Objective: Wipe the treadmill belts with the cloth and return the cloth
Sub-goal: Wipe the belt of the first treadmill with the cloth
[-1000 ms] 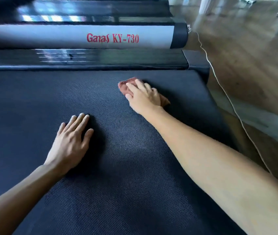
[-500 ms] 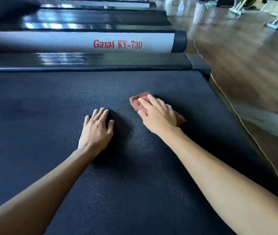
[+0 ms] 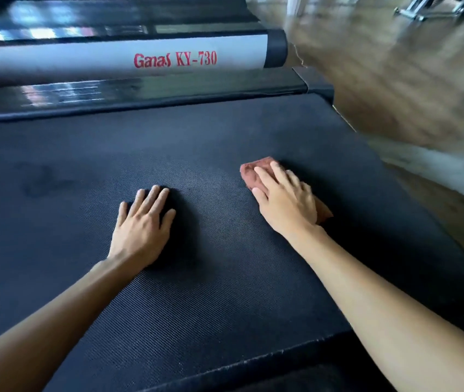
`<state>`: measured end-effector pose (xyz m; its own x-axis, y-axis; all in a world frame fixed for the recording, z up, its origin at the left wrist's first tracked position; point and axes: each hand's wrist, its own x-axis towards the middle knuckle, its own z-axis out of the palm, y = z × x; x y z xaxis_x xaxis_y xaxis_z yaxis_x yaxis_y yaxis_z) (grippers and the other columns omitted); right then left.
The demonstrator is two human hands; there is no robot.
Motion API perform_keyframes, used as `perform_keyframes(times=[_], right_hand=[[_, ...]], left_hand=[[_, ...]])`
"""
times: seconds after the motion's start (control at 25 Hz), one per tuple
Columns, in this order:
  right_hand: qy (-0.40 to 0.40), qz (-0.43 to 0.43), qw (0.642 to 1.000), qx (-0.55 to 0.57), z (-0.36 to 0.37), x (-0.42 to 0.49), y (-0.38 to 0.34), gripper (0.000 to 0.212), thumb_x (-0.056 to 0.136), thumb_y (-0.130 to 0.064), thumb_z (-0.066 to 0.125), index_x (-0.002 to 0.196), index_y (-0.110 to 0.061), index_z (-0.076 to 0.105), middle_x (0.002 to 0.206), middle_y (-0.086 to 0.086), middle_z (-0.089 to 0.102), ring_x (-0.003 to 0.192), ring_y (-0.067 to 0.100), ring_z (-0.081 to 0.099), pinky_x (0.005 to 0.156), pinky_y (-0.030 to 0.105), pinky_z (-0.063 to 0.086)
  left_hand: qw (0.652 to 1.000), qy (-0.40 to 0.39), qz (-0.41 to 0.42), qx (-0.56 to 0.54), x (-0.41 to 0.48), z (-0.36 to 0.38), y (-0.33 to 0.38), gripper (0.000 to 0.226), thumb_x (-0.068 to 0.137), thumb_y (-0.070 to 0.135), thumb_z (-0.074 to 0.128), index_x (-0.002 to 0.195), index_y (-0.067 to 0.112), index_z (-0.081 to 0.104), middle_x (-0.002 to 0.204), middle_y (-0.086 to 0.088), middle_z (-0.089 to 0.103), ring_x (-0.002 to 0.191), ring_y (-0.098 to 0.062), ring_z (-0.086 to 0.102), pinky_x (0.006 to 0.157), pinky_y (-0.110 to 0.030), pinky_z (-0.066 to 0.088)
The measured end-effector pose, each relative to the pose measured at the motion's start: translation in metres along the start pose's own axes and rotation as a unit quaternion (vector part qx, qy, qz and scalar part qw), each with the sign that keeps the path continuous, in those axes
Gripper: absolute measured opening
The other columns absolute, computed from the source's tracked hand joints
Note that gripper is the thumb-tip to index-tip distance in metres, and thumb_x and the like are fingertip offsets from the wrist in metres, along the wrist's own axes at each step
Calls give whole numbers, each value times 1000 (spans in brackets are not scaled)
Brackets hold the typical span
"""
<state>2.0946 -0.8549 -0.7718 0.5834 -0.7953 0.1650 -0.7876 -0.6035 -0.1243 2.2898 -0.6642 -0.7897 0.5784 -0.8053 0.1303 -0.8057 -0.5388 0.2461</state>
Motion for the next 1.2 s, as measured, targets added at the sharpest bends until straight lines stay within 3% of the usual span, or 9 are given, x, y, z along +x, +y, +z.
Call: perform_keyframes(times=[0.2, 0.36, 0.48, 0.56, 0.68, 0.84, 0.96, 1.08, 1.2], right_hand=[[1, -220, 973, 62, -11, -115, -31, 48, 92, -49, 44, 139, -39, 48, 152, -9, 39, 133, 22, 44, 103, 42, 41], [-1, -111, 994, 12, -26, -95, 38, 52, 91, -55, 39, 140, -41, 46, 153, -13, 36, 131, 18, 45, 100, 42, 41], [6, -55, 998, 7, -12, -53, -7, 49, 93, -48, 47, 140, -35, 47, 154, -4, 37, 132, 28, 45, 101, 45, 38], [11, -137, 990, 45, -8, -79, -48, 48, 93, -46, 47, 140, -36, 48, 154, -4, 37, 135, 28, 42, 105, 45, 37], [-33, -253, 964, 73, -25, -155, -28, 48, 94, -49, 46, 141, -42, 45, 155, -13, 34, 139, 18, 38, 109, 39, 35], [-14, -129, 990, 53, -29, -111, 21, 47, 93, -50, 48, 140, -42, 47, 154, -14, 35, 135, 18, 41, 106, 42, 38], [-1, -62, 997, 43, -12, -55, -37, 48, 93, -48, 46, 140, -40, 47, 155, -7, 35, 135, 26, 41, 105, 43, 34], [-9, -225, 972, 73, -10, -105, -80, 48, 91, -47, 48, 138, -40, 49, 153, -7, 39, 137, 24, 39, 108, 42, 34], [-33, -292, 952, 86, -31, -156, -31, 48, 91, -50, 50, 138, -42, 49, 152, -13, 38, 136, 17, 40, 109, 37, 34]], left_hand=[[1000, 5, 8, -1, -5, 0, -2, 54, 103, 42, 30, 151, 18, 31, 159, 0, 23, 148, -23, 14, 117, -46, 13], [999, 2, -40, 8, -30, -5, -12, 56, 101, 44, 32, 152, 22, 27, 160, 5, 19, 149, -21, 10, 118, -46, 6], [999, -1, -46, 5, -42, -7, -16, 57, 101, 45, 31, 153, 22, 25, 161, 5, 17, 149, -20, 8, 120, -47, 5], [999, 3, -41, 2, -39, -7, -17, 57, 101, 45, 31, 152, 21, 27, 160, 4, 19, 149, -21, 10, 120, -48, 6], [999, 15, -37, 1, -40, -5, -17, 56, 101, 44, 33, 151, 20, 29, 160, 3, 21, 149, -22, 12, 119, -48, 7], [999, 10, -38, 13, -42, -5, -14, 56, 101, 43, 33, 151, 18, 29, 160, 1, 22, 149, -24, 12, 119, -48, 5], [999, 12, -47, -12, -39, -5, -13, 54, 101, 41, 36, 150, 19, 32, 159, 3, 23, 149, -21, 13, 119, -45, 4], [995, 52, -59, -64, -34, -8, -20, 45, 100, 36, 41, 142, 19, 46, 153, 2, 38, 145, -21, 26, 117, -42, 15], [996, 74, -49, -33, -24, -11, -35, 44, 99, 33, 43, 139, 16, 50, 149, -2, 44, 140, -24, 35, 114, -41, 21]])
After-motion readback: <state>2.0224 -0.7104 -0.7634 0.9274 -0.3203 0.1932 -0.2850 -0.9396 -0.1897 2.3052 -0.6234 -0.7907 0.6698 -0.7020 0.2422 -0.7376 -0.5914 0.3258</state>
